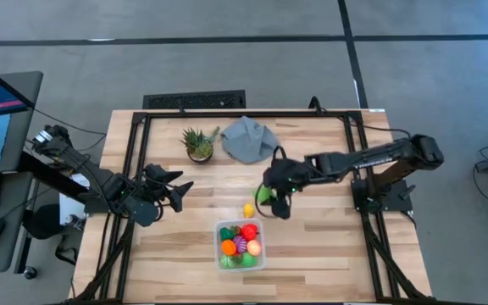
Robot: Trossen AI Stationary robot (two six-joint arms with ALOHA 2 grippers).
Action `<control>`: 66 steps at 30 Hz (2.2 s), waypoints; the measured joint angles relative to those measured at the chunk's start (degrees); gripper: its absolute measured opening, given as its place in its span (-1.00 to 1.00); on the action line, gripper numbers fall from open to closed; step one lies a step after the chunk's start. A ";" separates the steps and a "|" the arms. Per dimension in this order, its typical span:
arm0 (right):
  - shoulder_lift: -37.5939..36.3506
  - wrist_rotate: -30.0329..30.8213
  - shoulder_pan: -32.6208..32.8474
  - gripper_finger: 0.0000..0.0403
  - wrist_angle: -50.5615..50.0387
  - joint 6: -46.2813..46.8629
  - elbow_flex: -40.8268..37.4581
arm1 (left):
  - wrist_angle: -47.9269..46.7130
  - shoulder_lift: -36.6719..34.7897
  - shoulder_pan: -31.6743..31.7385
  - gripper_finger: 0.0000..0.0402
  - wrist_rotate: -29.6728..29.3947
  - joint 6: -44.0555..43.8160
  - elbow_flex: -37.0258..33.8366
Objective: Pick and placing Produce into tupperware
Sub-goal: Put the melon into the transparent bin
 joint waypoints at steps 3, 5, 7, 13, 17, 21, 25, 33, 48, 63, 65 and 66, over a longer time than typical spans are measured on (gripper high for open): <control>-0.02 1.35 3.22 0.24 0.80 1.99 0.00 | 0.00 0.00 0.00 0.39 0.01 0.00 0.00; -0.02 2.58 5.29 0.24 1.99 3.47 0.00 | 0.00 0.00 0.00 0.39 0.13 0.00 0.00; -0.02 3.70 7.13 0.24 3.00 4.97 0.00 | 0.02 0.00 0.00 0.39 0.60 -0.02 0.00; -0.02 7.07 12.33 0.24 6.46 8.41 -0.01 | 0.42 0.00 0.00 0.39 1.25 -0.02 0.00; -0.02 8.89 15.68 0.24 8.40 9.55 -0.01 | 0.42 0.00 0.00 0.39 1.30 -0.02 0.00; -0.02 11.53 19.15 0.24 10.16 9.64 0.00 | 0.42 0.00 0.00 0.39 1.32 -0.04 0.00; -0.02 14.57 21.64 0.24 11.04 11.15 -0.02 | 0.44 0.00 0.00 0.39 1.35 -0.47 0.00; 1.47 22.53 23.83 0.24 16.64 16.22 -0.06 | 0.25 -0.02 0.02 0.39 1.34 2.04 0.00; 16.18 27.00 23.46 0.24 34.82 30.99 0.04 | -0.11 -0.02 -0.96 0.39 7.22 7.14 0.00; 17.97 29.58 23.48 0.24 30.86 32.57 0.96 | -0.04 -0.02 -2.71 0.39 6.93 6.18 0.00; 17.97 29.61 23.48 0.24 30.45 32.59 0.96 | -0.02 -0.02 -2.71 0.39 6.93 5.81 0.00; 17.97 29.65 23.48 0.24 30.57 32.47 0.96 | -0.02 -0.02 -2.71 0.39 6.91 5.59 0.00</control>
